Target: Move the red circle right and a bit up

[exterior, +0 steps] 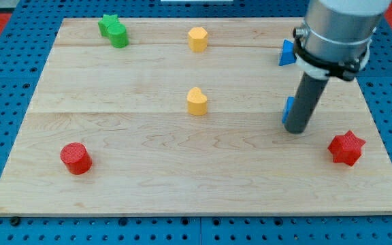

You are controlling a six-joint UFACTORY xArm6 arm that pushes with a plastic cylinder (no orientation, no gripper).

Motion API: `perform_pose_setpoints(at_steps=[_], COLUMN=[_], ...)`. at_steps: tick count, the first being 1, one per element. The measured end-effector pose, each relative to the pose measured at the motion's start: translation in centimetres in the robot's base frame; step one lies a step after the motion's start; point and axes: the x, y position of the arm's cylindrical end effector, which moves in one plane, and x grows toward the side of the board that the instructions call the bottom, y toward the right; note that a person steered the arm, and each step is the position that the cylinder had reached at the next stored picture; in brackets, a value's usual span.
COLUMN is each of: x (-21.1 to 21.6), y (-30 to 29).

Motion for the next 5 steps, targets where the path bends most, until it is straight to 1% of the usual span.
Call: perform_pose_setpoints(at_steps=[1,2,3,4,5], x=[-2.4,-1.7,-1.6,-1.5,-0.5], y=[0.1,1.4,-6.2,-9.6,-13.6])
